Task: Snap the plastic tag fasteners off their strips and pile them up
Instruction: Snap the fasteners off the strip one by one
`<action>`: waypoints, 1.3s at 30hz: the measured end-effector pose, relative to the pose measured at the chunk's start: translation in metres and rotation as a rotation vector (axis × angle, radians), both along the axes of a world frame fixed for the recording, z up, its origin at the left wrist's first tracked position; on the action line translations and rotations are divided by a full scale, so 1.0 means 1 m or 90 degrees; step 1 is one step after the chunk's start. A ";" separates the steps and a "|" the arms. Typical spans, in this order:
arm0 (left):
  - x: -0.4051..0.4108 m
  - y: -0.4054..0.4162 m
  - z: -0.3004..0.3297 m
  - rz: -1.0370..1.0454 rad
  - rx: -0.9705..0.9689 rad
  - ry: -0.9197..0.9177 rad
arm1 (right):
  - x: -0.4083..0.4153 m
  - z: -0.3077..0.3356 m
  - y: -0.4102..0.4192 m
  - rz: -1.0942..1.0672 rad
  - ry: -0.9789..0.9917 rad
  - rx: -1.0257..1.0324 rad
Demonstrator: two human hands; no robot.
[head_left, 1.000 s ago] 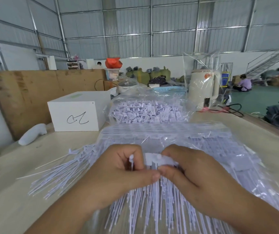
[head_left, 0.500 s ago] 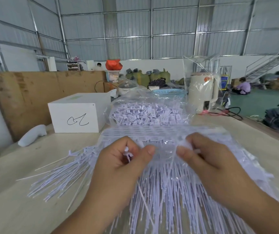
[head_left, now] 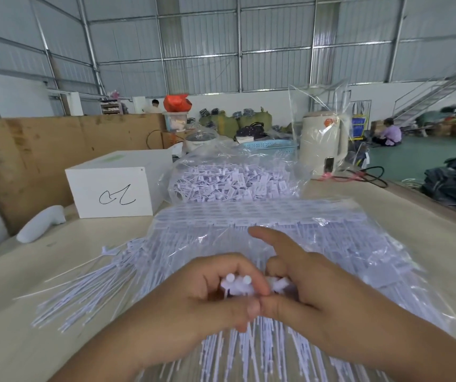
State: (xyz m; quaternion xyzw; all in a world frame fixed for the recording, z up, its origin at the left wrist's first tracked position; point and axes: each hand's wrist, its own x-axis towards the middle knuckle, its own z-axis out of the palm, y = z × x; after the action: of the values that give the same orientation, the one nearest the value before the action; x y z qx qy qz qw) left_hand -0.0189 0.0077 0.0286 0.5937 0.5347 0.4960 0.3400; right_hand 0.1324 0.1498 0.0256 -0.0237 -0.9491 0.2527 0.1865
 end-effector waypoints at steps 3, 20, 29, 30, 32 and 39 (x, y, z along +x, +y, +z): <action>-0.002 -0.003 0.002 -0.039 -0.029 0.003 | 0.001 0.002 -0.005 0.002 -0.008 0.059; 0.010 0.000 0.007 0.093 0.051 -0.029 | 0.000 0.009 -0.007 -0.149 0.084 0.036; 0.023 0.006 -0.002 0.246 0.155 -0.060 | 0.007 0.011 0.010 -0.219 0.265 -0.119; 0.022 0.005 -0.002 0.214 0.140 -0.056 | 0.006 0.007 0.007 -0.161 0.216 -0.096; 0.018 0.005 -0.002 0.143 0.108 -0.054 | 0.003 0.001 0.000 -0.088 0.130 -0.031; 0.012 -0.001 0.000 0.080 0.030 0.011 | 0.002 0.003 0.000 -0.022 0.075 -0.057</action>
State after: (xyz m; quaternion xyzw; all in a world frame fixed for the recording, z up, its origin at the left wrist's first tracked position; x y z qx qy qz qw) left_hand -0.0069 0.0067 0.0291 0.5707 0.5621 0.5239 0.2896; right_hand 0.1343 0.1497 0.0281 -0.0332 -0.9237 0.2925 0.2452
